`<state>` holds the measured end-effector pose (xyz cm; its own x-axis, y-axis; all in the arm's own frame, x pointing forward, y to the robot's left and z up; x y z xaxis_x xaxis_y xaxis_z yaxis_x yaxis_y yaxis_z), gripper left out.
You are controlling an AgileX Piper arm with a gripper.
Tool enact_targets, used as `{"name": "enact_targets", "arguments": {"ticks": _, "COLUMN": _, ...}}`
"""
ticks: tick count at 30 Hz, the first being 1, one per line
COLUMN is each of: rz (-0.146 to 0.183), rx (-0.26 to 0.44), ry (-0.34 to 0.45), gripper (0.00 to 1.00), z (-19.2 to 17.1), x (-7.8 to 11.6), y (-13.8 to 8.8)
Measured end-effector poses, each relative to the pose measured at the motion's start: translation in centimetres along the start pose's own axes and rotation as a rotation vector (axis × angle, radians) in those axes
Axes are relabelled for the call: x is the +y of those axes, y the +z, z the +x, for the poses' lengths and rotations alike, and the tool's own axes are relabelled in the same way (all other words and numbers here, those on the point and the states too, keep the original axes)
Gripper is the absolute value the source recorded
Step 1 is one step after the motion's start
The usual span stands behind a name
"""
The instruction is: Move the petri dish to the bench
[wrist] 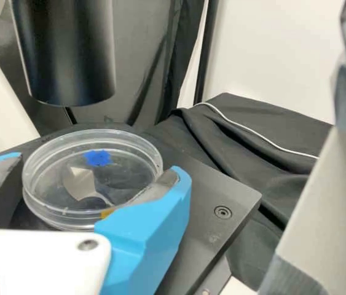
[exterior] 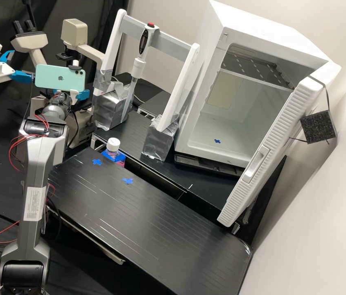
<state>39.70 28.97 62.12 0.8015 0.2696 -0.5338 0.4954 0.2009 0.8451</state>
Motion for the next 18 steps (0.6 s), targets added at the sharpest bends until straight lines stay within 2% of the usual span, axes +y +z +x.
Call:
{"name": "enact_targets", "arguments": {"ticks": 8, "rz": 0.005, "rx": -0.001, "ry": -0.005, "gripper": 0.0, "z": 0.0, "x": -0.05, "y": 0.01}}
{"name": "enact_targets", "arguments": {"ticks": 13, "rz": 0.024, "rx": 0.007, "ry": -0.008, "gripper": 0.0, "z": 0.0, "x": -0.07, "y": -0.06}}
{"name": "enact_targets", "arguments": {"ticks": 18, "rz": 0.021, "rx": 0.029, "ry": -0.046, "gripper": 0.0, "z": -0.46, "x": -0.67, "y": 0.01}}
